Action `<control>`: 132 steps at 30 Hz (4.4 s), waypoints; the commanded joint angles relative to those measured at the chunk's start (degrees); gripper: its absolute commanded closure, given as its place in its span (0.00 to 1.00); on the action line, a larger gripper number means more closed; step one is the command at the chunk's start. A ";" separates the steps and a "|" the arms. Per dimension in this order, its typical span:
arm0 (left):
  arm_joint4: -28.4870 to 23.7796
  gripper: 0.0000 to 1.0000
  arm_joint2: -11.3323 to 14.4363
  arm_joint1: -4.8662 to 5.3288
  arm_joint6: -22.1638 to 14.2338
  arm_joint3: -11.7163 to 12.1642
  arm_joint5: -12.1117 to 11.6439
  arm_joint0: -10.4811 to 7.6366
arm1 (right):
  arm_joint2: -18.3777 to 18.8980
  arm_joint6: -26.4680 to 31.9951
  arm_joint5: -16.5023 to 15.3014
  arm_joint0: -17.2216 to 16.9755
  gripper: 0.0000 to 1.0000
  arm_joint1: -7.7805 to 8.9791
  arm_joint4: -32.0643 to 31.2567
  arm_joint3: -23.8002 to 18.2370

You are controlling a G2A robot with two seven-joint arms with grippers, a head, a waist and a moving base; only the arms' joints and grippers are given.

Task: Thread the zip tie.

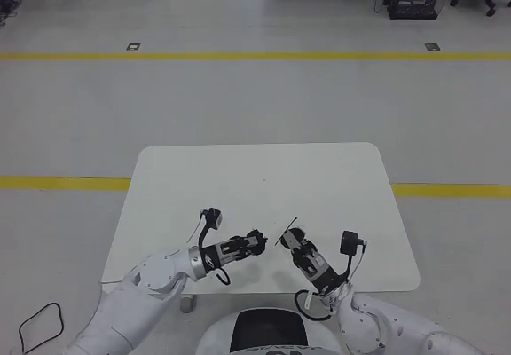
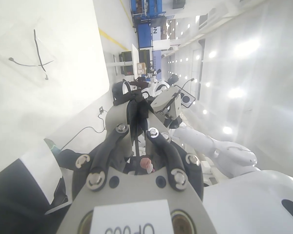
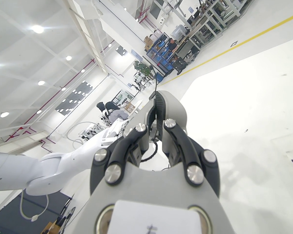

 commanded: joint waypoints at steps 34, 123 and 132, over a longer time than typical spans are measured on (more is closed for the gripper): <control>0.58 1.00 0.42 -0.03 0.52 -1.82 0.19 0.58 | 7.14 4.33 0.00 -4.40 1.00 -3.55 -1.88 1.21; -0.27 1.00 2.75 0.94 1.49 -1.26 0.17 -0.84 | 19.40 11.96 0.00 -13.18 1.00 -9.86 -10.10 3.91; -0.29 1.00 2.73 1.06 2.05 -1.44 0.00 -0.77 | 20.79 12.33 0.11 -13.89 1.00 -10.53 -11.03 4.70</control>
